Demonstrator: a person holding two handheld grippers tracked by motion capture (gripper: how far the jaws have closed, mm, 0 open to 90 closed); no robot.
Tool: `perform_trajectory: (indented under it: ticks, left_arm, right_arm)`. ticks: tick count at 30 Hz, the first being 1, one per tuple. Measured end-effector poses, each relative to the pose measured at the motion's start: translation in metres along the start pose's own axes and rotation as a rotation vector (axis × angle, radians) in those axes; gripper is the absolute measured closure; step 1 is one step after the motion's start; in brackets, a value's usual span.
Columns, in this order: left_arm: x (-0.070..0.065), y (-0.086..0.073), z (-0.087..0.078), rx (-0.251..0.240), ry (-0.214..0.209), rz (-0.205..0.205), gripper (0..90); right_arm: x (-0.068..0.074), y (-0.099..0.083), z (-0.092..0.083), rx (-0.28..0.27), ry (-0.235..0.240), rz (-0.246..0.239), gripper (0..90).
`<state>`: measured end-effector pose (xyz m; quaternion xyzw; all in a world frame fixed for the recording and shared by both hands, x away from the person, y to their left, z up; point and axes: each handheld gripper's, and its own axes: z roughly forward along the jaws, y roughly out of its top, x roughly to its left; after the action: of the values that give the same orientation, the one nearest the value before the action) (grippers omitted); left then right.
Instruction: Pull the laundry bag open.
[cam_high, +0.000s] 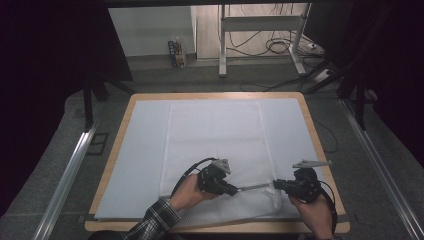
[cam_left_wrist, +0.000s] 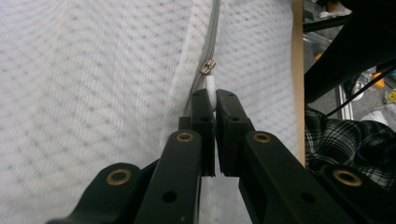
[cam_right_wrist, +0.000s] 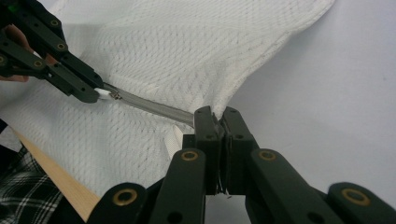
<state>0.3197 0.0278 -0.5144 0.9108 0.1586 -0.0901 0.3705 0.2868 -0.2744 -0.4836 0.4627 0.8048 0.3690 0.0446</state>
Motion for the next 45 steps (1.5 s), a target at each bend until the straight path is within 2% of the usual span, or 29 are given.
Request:
perform_trajectory:
  ticks: [12, 36, 45]
  left_arm:
    - [-0.002, -0.012, -0.01, -0.002, 0.021, 0.001, 87.6]
    - [-0.001, -0.033, -0.026, -0.057, 0.018, -0.047, 87.6]
    - [0.0, -0.042, -0.032, -0.061, 0.025, -0.063, 87.6]
  right_arm:
    - [-0.001, -0.002, -0.001, -0.004, 0.008, 0.002, 86.2]
    - [0.0, -0.005, -0.004, -0.008, 0.021, 0.006, 86.2]
    - [0.0, -0.005, -0.003, -0.004, 0.022, 0.003, 86.2]
